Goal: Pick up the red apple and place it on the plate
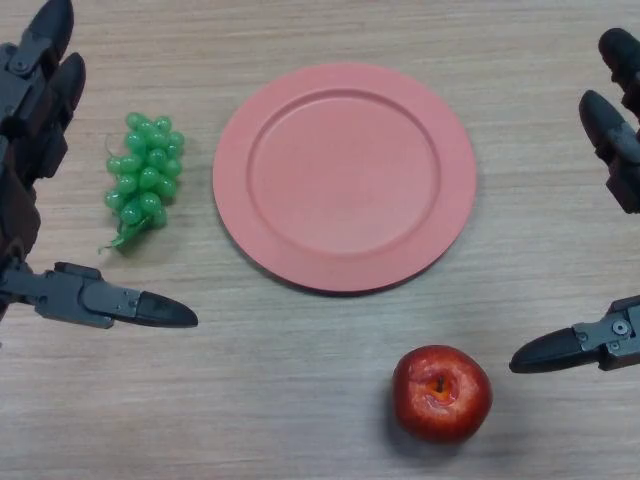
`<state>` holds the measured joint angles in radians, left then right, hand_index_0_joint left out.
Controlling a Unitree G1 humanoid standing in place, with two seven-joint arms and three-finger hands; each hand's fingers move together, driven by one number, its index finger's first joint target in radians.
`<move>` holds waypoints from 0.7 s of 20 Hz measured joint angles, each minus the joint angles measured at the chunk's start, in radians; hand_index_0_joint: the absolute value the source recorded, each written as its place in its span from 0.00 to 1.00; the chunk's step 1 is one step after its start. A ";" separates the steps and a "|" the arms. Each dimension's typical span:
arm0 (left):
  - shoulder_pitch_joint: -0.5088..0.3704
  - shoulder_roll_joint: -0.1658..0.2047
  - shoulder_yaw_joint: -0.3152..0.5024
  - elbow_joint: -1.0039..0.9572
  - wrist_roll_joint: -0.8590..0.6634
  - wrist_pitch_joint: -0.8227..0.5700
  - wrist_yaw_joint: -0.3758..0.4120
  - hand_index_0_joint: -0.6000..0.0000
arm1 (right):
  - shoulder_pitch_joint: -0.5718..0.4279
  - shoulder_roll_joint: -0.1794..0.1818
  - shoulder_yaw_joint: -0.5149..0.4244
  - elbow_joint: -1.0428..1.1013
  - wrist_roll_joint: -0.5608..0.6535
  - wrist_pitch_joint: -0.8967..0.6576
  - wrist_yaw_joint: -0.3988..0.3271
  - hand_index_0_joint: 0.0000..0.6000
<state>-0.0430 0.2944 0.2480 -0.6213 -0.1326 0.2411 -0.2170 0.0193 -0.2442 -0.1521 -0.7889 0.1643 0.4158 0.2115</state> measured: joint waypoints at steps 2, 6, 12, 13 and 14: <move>0.000 0.000 0.000 0.000 0.000 0.000 0.000 1.00 | 0.006 0.000 0.000 0.000 0.000 0.000 0.006 0.00; 0.019 -0.003 0.000 0.015 0.001 -0.002 0.000 1.00 | 0.007 0.000 0.000 0.000 0.000 0.000 0.010 0.00; 0.051 -0.021 -0.001 0.055 0.004 -0.101 0.000 1.00 | 0.045 0.019 0.013 0.044 -0.037 -0.076 0.012 0.00; 0.059 -0.024 0.000 0.079 0.011 -0.124 0.000 1.00 | 0.059 0.020 0.028 0.063 -0.068 -0.107 0.011 0.00; 0.071 -0.030 0.000 0.110 0.011 -0.140 0.000 1.00 | 0.088 0.026 0.051 0.083 -0.106 -0.142 0.016 0.00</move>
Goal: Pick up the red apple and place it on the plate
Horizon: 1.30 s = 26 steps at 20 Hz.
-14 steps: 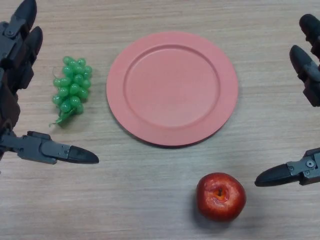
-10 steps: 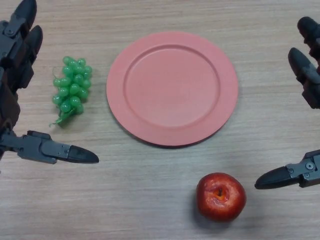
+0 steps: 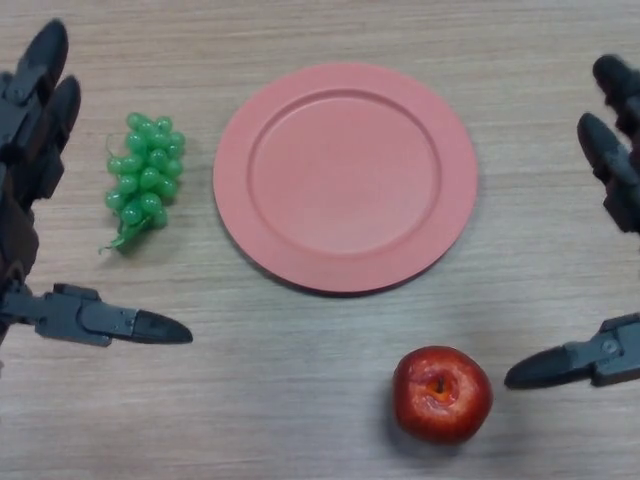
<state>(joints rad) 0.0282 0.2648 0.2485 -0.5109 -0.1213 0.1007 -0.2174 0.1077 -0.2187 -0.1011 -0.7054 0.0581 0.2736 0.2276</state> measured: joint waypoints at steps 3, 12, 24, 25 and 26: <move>0.013 -0.005 0.002 0.034 0.002 -0.007 0.000 1.00 | 0.062 0.017 0.046 0.092 -0.079 -0.106 0.010 0.00; 0.003 -0.005 -0.002 0.065 0.076 -0.044 0.000 1.00 | 0.188 0.026 0.215 0.458 -0.308 -0.464 -0.105 0.00; 0.031 -0.013 -0.003 0.050 0.075 -0.044 0.000 1.00 | 0.142 0.022 0.350 0.578 -0.256 -0.564 -0.318 1.00; 0.033 -0.013 -0.003 0.050 0.075 -0.044 0.000 1.00 | 0.144 0.022 0.349 0.569 -0.256 -0.561 -0.318 1.00; 0.034 -0.013 -0.003 0.050 0.075 -0.044 0.000 1.00 | 0.154 0.021 0.350 0.551 -0.256 -0.543 -0.318 1.00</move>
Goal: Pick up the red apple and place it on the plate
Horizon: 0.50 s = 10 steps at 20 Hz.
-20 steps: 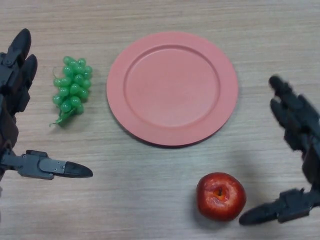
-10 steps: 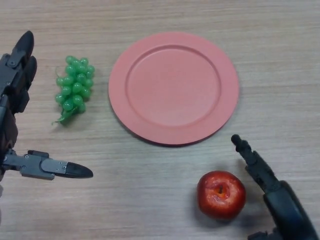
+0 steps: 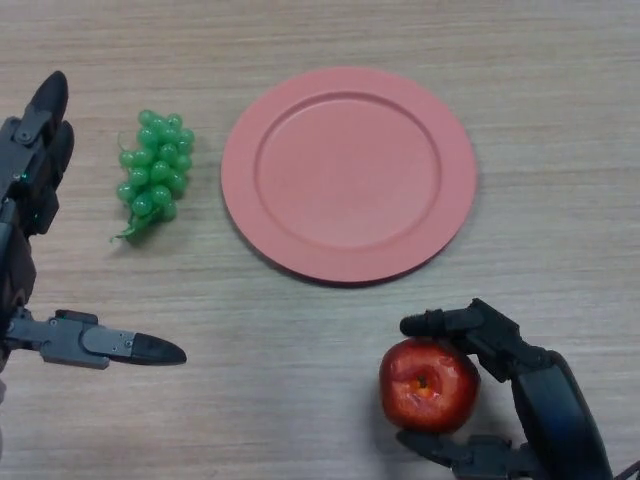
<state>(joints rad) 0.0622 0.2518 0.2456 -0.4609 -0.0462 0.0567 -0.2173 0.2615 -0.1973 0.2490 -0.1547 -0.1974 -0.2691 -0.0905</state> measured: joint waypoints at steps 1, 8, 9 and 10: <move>0.001 0.000 0.000 0.000 0.000 0.000 0.000 1.00 | 0.006 0.000 0.002 -0.026 0.003 0.037 0.000 1.00; 0.022 -0.015 -0.002 -0.008 0.000 0.000 0.000 1.00 | -0.175 0.004 0.000 -0.251 0.045 0.380 0.070 1.00; 0.026 -0.021 -0.003 -0.012 0.000 0.000 0.000 1.00 | -0.224 0.005 0.001 -0.262 0.045 0.434 0.077 1.00; 0.031 -0.027 -0.008 -0.017 0.000 0.000 0.000 1.00 | -0.298 0.006 -0.001 -0.260 0.045 0.489 0.084 1.00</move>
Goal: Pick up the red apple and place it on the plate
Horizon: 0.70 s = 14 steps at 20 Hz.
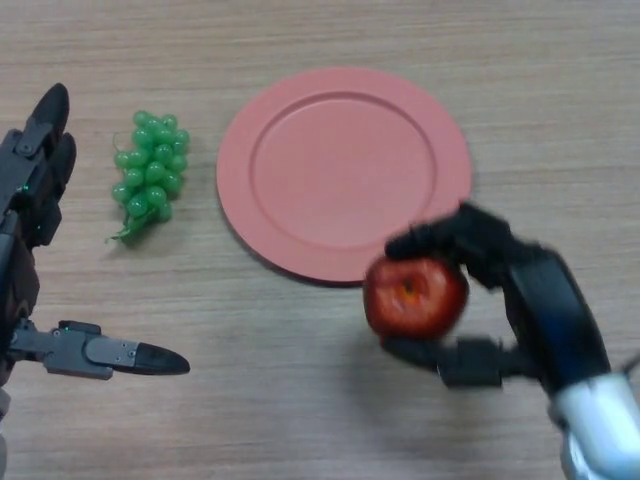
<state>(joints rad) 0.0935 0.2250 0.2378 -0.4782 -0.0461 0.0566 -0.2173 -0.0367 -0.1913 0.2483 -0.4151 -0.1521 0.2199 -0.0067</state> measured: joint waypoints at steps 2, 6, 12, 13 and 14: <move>0.003 -0.001 -0.004 -0.007 0.000 0.000 0.000 1.00 | -0.119 0.000 0.001 0.017 0.004 0.067 0.004 1.00; 0.009 -0.009 -0.008 -0.015 -0.005 -0.006 0.002 1.00 | -0.335 0.001 0.010 0.190 0.158 0.150 -0.009 1.00; 0.013 -0.010 0.003 -0.072 -0.014 -0.006 0.009 1.00 | -0.585 0.006 0.038 0.716 0.239 0.036 -0.133 1.00; 0.016 -0.010 0.007 -0.072 -0.017 -0.006 0.009 1.00 | -0.611 0.007 0.040 0.793 0.239 0.002 -0.150 1.00; 0.017 -0.010 0.009 -0.072 -0.023 -0.006 0.009 1.00 | -0.642 0.006 0.042 0.877 0.239 -0.018 -0.170 1.00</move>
<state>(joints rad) 0.1108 0.2154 0.2469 -0.5503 -0.0686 0.0506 -0.2087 -0.6785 -0.1855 0.2899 0.4618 0.0869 0.2021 -0.1767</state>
